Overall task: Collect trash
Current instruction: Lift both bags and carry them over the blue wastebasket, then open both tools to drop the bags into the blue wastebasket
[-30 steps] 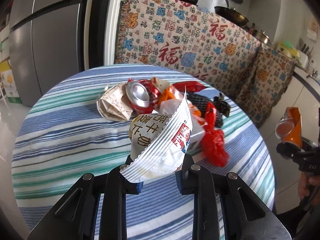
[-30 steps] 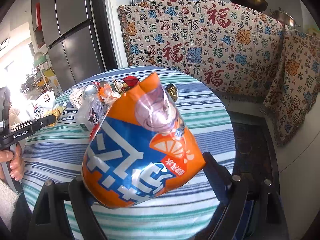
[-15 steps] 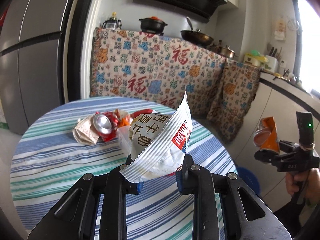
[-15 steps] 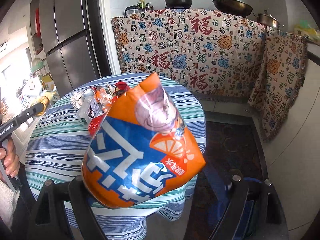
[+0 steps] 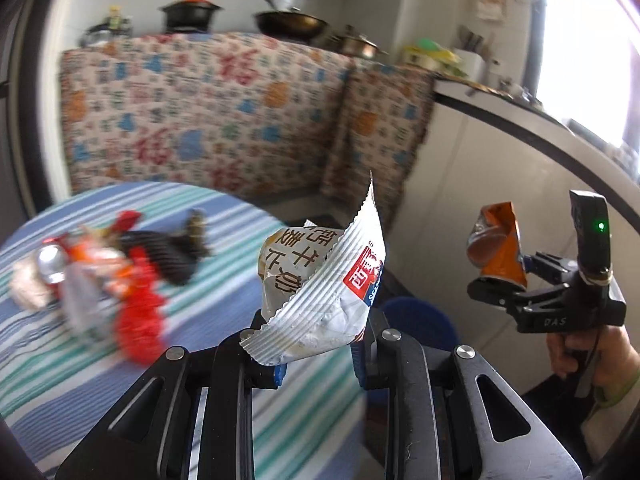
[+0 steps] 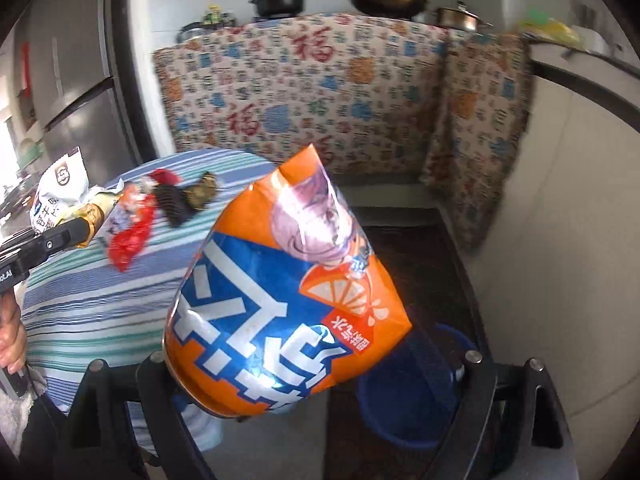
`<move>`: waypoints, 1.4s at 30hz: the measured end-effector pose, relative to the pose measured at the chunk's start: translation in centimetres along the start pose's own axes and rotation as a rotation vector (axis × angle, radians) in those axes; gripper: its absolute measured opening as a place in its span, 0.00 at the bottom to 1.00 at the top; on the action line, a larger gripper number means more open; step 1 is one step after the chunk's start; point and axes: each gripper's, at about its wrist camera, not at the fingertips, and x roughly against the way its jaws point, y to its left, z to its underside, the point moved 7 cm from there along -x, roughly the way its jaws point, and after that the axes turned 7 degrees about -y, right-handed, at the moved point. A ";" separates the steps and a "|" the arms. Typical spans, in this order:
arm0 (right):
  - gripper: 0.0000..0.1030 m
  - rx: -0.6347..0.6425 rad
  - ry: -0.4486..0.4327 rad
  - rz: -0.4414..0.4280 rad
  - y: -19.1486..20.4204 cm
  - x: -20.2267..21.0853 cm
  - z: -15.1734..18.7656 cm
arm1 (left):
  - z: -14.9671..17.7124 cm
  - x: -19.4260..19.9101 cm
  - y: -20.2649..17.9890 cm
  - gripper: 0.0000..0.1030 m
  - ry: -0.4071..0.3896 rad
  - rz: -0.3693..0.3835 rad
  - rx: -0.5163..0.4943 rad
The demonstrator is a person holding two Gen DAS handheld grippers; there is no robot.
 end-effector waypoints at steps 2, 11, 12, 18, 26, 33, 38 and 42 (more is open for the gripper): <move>0.87 -0.019 0.019 0.047 -3.3 0.1 1.0 | 0.0 -2.9 -3.0 0.24 0.035 0.065 -0.007; 0.87 -0.130 0.066 0.144 -14.8 -1.8 5.2 | 1.8 -12.9 -12.2 0.24 0.160 0.210 -0.028; 0.87 -0.144 0.072 0.147 -15.7 -2.0 5.7 | 2.2 -13.9 -13.0 0.24 0.172 0.215 -0.036; 0.87 -0.161 0.111 0.135 -19.0 -4.0 7.5 | 4.0 -18.2 -16.3 0.24 0.247 0.237 -0.058; 0.87 -0.192 0.139 0.131 -21.7 -6.0 9.3 | 6.1 -21.7 -18.2 0.25 0.314 0.235 -0.085; 0.88 -0.203 0.149 0.135 -23.2 -6.8 10.4 | 6.6 -23.4 -19.4 0.27 0.352 0.257 -0.103; 0.88 -0.212 0.148 0.136 -23.7 -7.0 10.7 | 6.8 -24.5 -20.0 0.34 0.370 0.268 -0.114; 0.88 -0.210 0.146 0.139 -23.8 -7.3 10.7 | 6.6 -25.1 -20.0 0.54 0.365 0.279 -0.097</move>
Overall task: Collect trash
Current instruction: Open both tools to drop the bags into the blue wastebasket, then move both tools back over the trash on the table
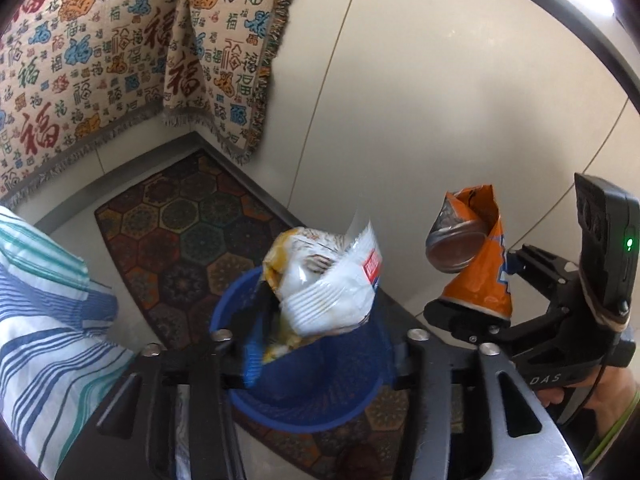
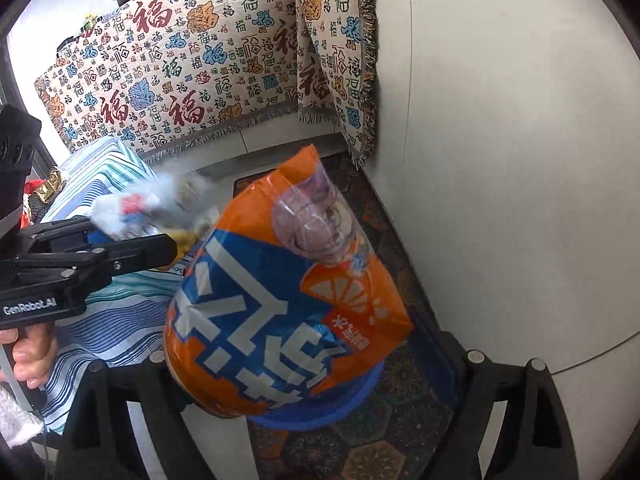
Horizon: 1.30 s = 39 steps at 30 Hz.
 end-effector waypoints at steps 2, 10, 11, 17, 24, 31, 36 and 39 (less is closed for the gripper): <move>0.89 0.003 -0.003 -0.003 0.1 -0.1 -0.1 | -0.3 -0.1 0.2 0.66 -0.015 0.004 0.009; 0.94 0.015 0.003 -0.016 0.9 -0.6 -0.2 | -1.8 0.3 0.7 0.77 -0.052 0.012 0.045; 0.94 0.020 -0.001 -0.019 1.0 -0.6 -0.4 | -1.9 0.5 0.9 0.78 -0.058 0.008 0.047; 0.94 0.032 -0.017 -0.007 1.9 -0.3 -1.0 | -2.2 2.6 2.4 0.82 -0.096 -0.022 0.079; 0.94 0.070 -0.127 -0.018 4.6 2.1 -3.5 | -1.1 9.0 5.2 0.94 -0.202 -0.127 0.097; 0.94 0.180 -0.268 -0.114 11.7 5.1 -6.4 | 3.1 16.5 9.3 0.94 -0.180 -0.246 0.129; 0.94 0.273 -0.296 -0.203 19.1 6.0 -7.5 | 8.0 22.0 14.9 0.94 -0.157 -0.351 0.193; 0.94 0.314 -0.299 -0.252 24.3 6.2 -7.6 | 10.7 25.1 18.7 0.95 -0.147 -0.437 0.210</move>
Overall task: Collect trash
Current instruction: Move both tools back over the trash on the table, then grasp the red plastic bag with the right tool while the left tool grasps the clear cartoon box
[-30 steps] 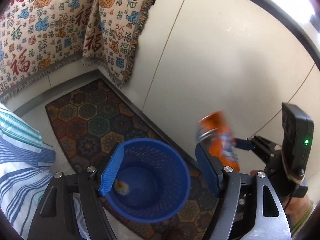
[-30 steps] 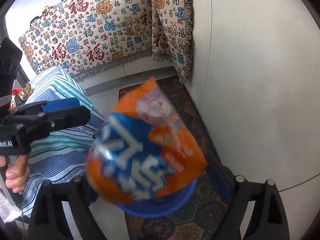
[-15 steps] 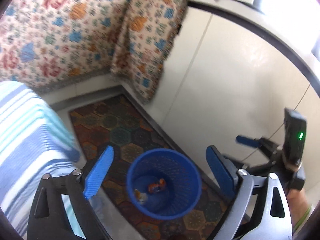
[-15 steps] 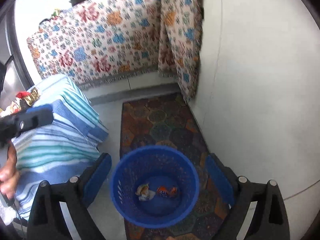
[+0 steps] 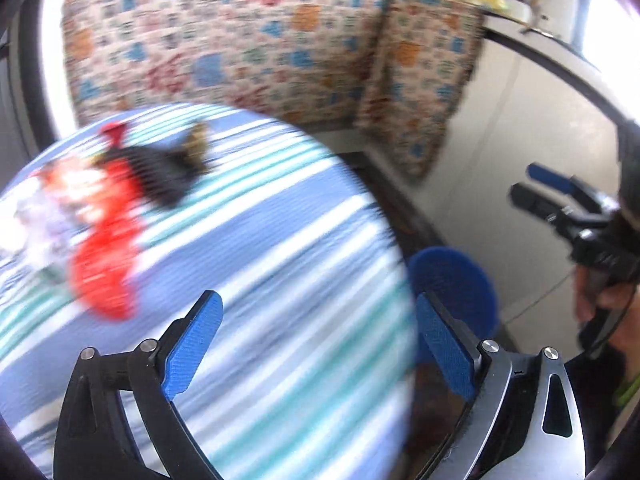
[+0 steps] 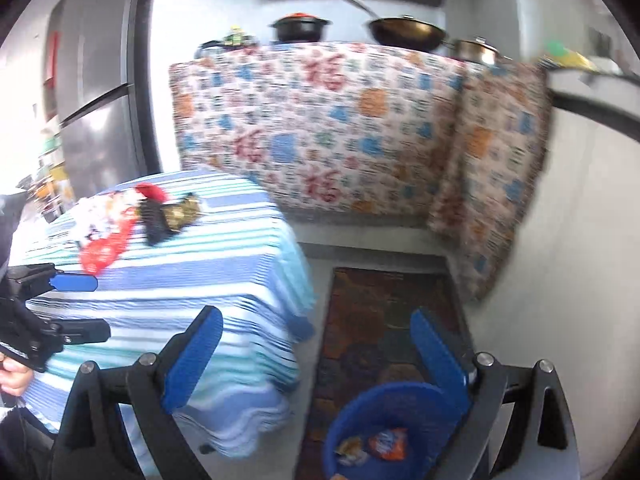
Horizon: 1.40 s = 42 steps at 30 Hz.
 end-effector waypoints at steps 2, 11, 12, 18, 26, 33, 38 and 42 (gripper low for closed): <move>0.94 0.009 0.016 -0.032 3.6 -0.9 -0.2 | 0.5 0.4 3.3 0.95 0.007 -0.044 0.022; 0.94 0.120 0.168 -0.245 18.9 -4.3 1.2 | 3.0 2.8 18.5 0.95 0.014 -0.273 0.124; 0.94 0.118 0.184 -0.266 20.1 -4.5 1.5 | 3.2 2.9 19.6 0.95 0.014 -0.285 0.146; 0.94 0.141 0.277 -0.349 25.7 -6.0 2.7 | 3.9 2.1 22.9 0.96 0.080 -0.387 0.153; 0.96 0.181 0.361 -0.287 28.5 -9.1 3.2 | 4.8 2.7 25.5 1.00 0.085 -0.427 0.212; 0.96 0.142 0.326 -0.239 29.2 -12.3 1.3 | 5.5 3.7 26.5 1.00 0.068 -0.487 0.257; 0.91 0.112 0.324 -0.207 28.7 -13.9 0.4 | 5.8 3.9 26.3 1.00 0.067 -0.485 0.261; 0.39 0.078 0.288 -0.163 26.8 -13.9 -0.4 | 5.0 4.5 25.6 0.98 0.012 -0.398 0.298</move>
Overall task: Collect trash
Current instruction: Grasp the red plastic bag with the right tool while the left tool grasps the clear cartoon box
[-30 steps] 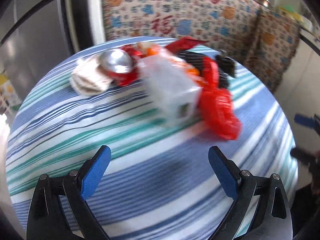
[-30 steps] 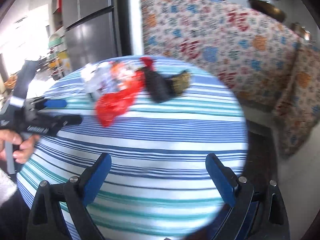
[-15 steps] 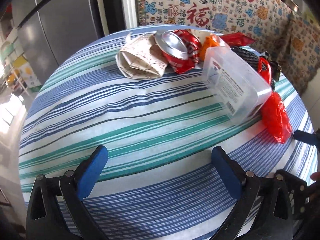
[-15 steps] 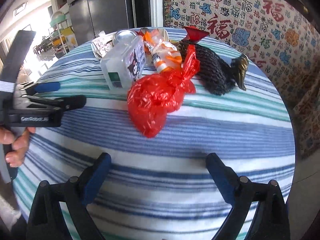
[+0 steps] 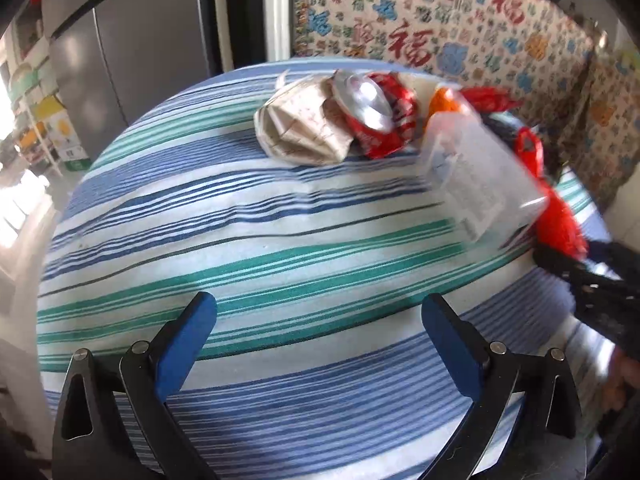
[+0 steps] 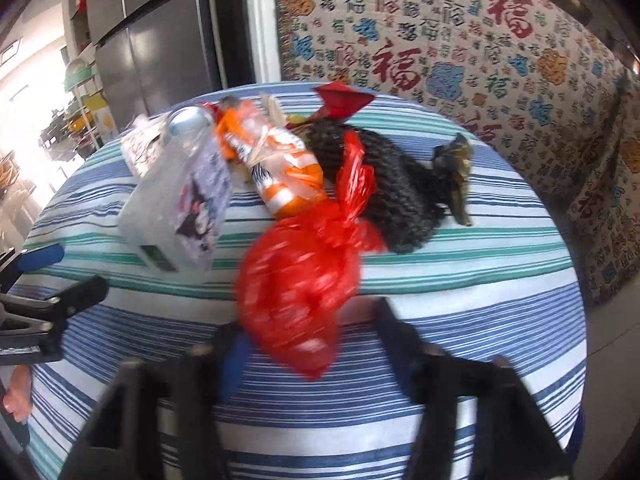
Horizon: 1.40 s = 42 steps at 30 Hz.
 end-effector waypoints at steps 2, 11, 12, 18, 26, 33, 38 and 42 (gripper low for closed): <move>0.34 -0.005 -0.003 0.007 -0.8 0.2 0.0 | -1.2 1.4 -1.1 0.98 -0.058 0.084 0.037; 0.34 -0.024 -0.002 0.017 -1.8 0.7 0.4 | -5.2 -0.6 -9.2 0.99 -0.061 0.146 -0.117; 0.34 -0.025 -0.002 0.015 -1.9 0.7 0.4 | -5.2 -1.8 -8.7 0.98 -0.037 0.114 -0.094; 0.34 0.006 0.004 0.022 -2.5 1.1 0.8 | -4.7 -2.4 -2.3 0.95 -0.009 0.100 0.144; 0.41 0.021 0.029 0.007 -3.3 1.8 1.4 | -2.5 -2.0 0.0 0.99 0.024 0.206 0.136; 0.98 0.044 0.051 -0.044 -1.9 1.4 2.6 | -1.8 -3.0 -2.8 1.00 0.019 0.115 -0.085; 1.00 0.025 0.059 -0.020 -2.1 0.1 1.5 | -2.4 -4.9 -3.8 1.00 0.043 0.018 -0.145; 1.00 0.004 0.058 -0.003 -2.9 -1.3 0.4 | -3.2 -5.8 -3.7 1.00 0.042 -0.004 -0.120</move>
